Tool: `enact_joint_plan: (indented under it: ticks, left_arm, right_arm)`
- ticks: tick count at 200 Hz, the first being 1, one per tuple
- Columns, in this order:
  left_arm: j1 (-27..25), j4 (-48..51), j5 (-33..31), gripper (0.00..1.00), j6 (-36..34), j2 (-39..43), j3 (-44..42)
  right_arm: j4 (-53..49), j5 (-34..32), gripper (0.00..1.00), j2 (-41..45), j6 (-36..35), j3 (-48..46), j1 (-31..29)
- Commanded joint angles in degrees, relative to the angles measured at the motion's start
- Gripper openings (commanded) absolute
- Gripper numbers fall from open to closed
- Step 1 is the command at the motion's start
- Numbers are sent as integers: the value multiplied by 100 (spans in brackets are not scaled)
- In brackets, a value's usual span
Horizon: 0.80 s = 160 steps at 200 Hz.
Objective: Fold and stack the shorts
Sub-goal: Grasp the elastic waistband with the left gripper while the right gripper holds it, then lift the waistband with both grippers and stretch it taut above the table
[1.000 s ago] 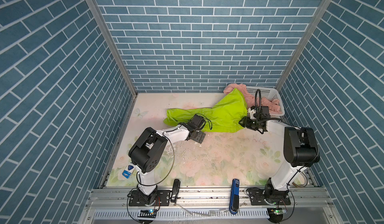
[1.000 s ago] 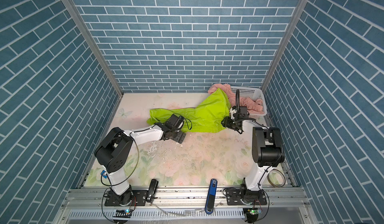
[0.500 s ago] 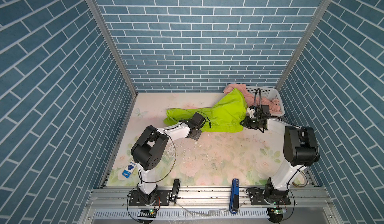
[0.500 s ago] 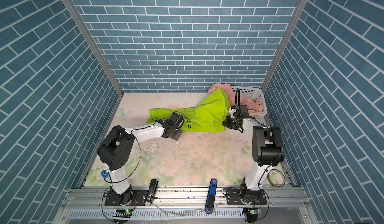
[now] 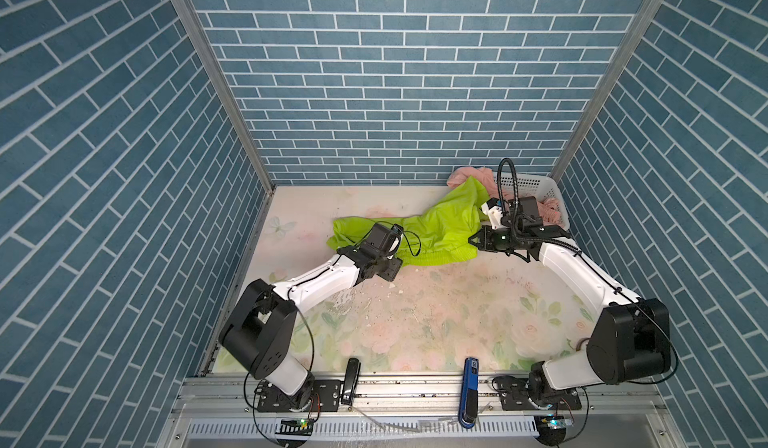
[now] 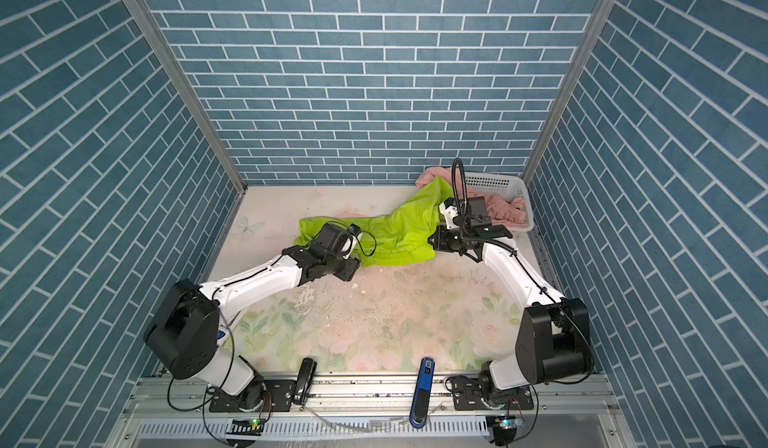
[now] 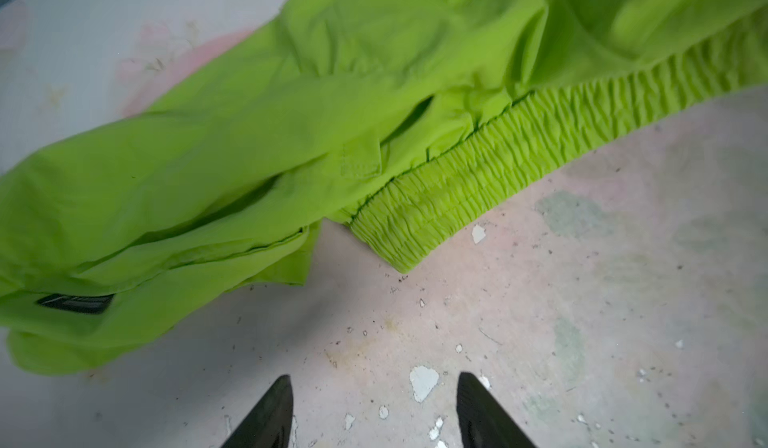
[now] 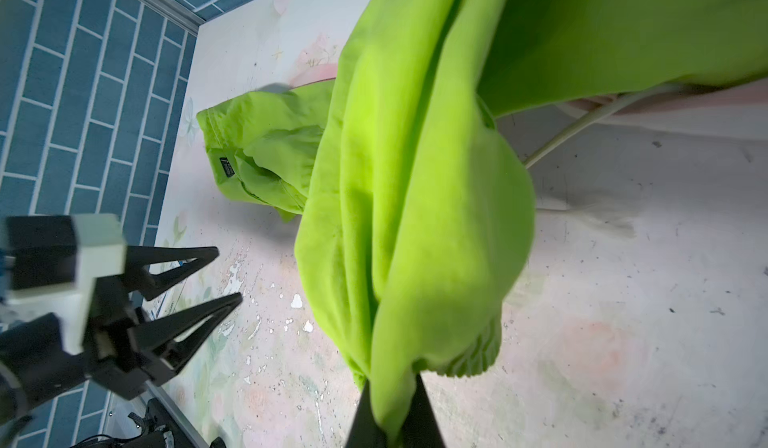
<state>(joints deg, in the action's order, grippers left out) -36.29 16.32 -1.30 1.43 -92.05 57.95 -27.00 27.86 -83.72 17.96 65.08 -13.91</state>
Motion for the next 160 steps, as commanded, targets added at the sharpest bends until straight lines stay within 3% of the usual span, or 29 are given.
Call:
enact_joint_plan:
  ticks: [1, 38, 120, 137, 160]
  left_arm:
    - [-10, -480, 147, 69, -340, -446, -117]
    - [-10, -625, -256, 78, -380, -968, 121]
    - [-65, -924, 88, 80, -231, -1604, 612]
    - [-62, -765, -317, 66, -222, -1811, 834]
    - [-23, -531, -666, 30, -231, -2028, 1130]
  right_arm:
    - [34, 123, 0, -39, 178, -105, 29]
    - [244, 300, 0, 64, 318, -230, 20]
    - [308, 273, 0, 347, 349, -441, 20]
    - [334, 299, 0, 355, 366, -449, 20]
    - [290, 252, 0, 434, 333, -426, 20]
